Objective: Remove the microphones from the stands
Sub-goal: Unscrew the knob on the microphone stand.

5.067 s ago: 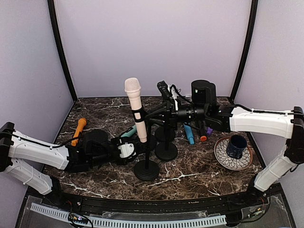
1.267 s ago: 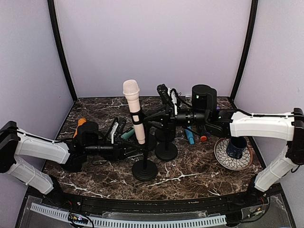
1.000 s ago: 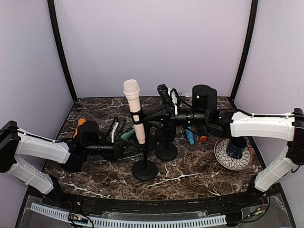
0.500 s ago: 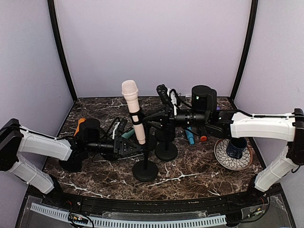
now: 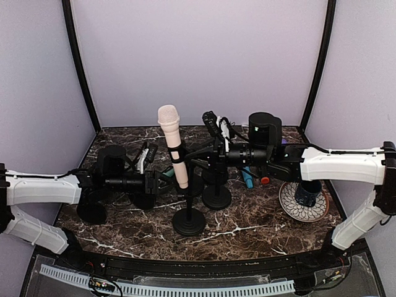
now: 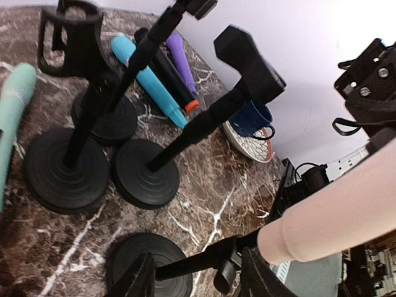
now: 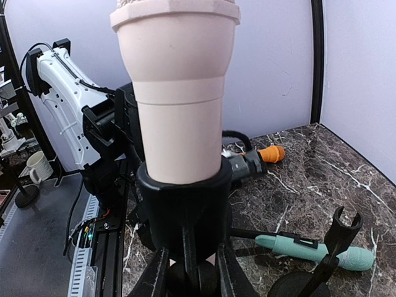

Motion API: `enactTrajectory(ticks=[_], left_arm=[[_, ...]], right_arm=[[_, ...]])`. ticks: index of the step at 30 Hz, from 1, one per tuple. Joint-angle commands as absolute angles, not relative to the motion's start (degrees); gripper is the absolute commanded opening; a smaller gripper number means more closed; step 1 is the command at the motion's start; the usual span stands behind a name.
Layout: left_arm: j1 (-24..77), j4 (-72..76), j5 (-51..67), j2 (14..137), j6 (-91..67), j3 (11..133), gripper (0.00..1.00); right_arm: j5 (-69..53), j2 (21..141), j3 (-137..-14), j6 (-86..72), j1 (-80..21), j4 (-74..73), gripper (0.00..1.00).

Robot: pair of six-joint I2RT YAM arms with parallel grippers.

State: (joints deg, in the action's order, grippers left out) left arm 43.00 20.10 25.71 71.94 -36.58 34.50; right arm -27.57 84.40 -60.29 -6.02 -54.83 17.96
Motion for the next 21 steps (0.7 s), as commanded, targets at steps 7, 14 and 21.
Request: enactTrajectory(ticks=[7,14,21], left_arm=[[43.92,11.97,16.79,54.2,4.99,31.82,0.53],[53.77,7.72,6.48,55.64,28.04,34.3,0.53],[58.07,8.2,0.71,61.62,37.02,34.24,0.49]], right_arm=[[-27.08,83.1,-60.19,-6.67,-55.2,20.89,0.0],[-26.89,83.51,-60.45,-6.77,-55.2,20.77,0.0],[-26.72,83.68,-60.96,-6.68,-55.2,20.32,0.0]])
